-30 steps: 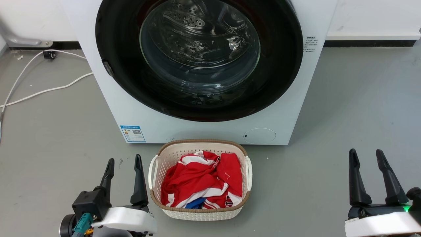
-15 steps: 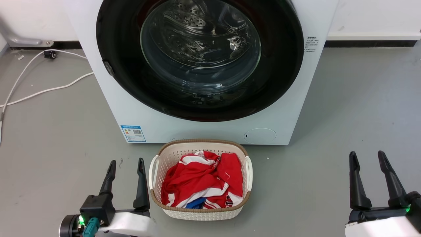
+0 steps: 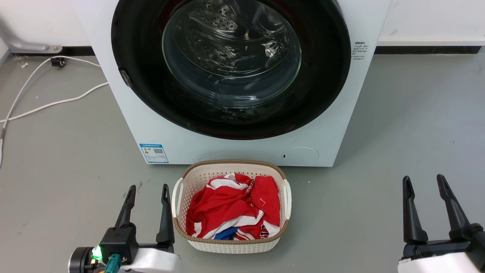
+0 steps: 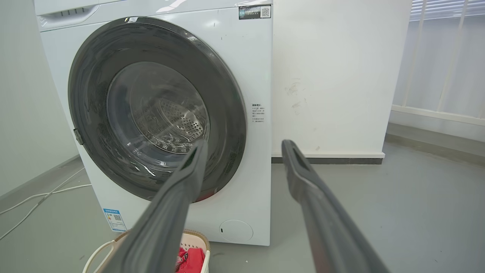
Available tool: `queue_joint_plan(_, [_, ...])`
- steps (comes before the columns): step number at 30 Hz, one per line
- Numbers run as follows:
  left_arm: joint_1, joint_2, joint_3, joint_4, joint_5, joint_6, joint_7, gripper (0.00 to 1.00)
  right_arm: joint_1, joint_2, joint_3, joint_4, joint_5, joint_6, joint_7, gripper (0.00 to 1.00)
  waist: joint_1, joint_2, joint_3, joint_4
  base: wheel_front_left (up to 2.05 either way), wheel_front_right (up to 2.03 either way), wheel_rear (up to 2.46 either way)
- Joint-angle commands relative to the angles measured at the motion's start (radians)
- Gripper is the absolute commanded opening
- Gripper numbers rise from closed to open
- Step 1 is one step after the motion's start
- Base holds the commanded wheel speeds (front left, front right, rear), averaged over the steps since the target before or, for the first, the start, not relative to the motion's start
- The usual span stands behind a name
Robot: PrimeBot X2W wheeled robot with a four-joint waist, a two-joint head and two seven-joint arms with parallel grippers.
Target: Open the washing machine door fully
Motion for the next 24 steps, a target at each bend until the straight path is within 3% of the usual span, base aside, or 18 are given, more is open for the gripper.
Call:
queue_joint_plan(1, [0.007, -0.002, 0.001, 0.001, -0.001, 0.005, -0.006, 1.00, 0.012, 0.001, 0.000, -0.002, 0.004, 0.000, -0.004, 1.00, 0.0000, 0.0000, 0.000, 0.000, 0.00, 0.00, 0.00])
queue_joint_plan(19, [0.006, -0.002, 0.000, 0.017, -0.020, 0.015, -0.005, 1.00, 0.009, 0.001, 0.005, 0.033, 0.041, 0.000, -0.003, 1.00, 0.0000, 0.0000, 0.005, 0.004, 0.00, 0.00, 0.00])
queue_joint_plan(20, [0.006, -0.002, 0.000, 0.018, -0.021, 0.016, -0.005, 1.00, 0.009, 0.001, 0.005, 0.034, 0.041, 0.000, -0.003, 0.37, 0.0000, 0.0000, 0.005, 0.004, 0.00, 0.00, 0.00])
queue_joint_plan(21, [0.006, -0.002, 0.000, 0.018, -0.021, 0.017, -0.005, 1.00, 0.009, 0.001, 0.006, 0.034, 0.042, 0.000, -0.003, 0.04, 0.0000, 0.0000, 0.004, 0.004, 0.00, 0.00, 0.00])
queue_joint_plan(24, [0.005, -0.002, 0.000, 0.019, -0.023, 0.018, -0.005, 1.00, 0.010, 0.001, 0.013, 0.039, 0.049, 0.000, -0.003, 0.00, 0.0000, 0.0000, 0.003, 0.004, 0.00, 0.00, 0.00])
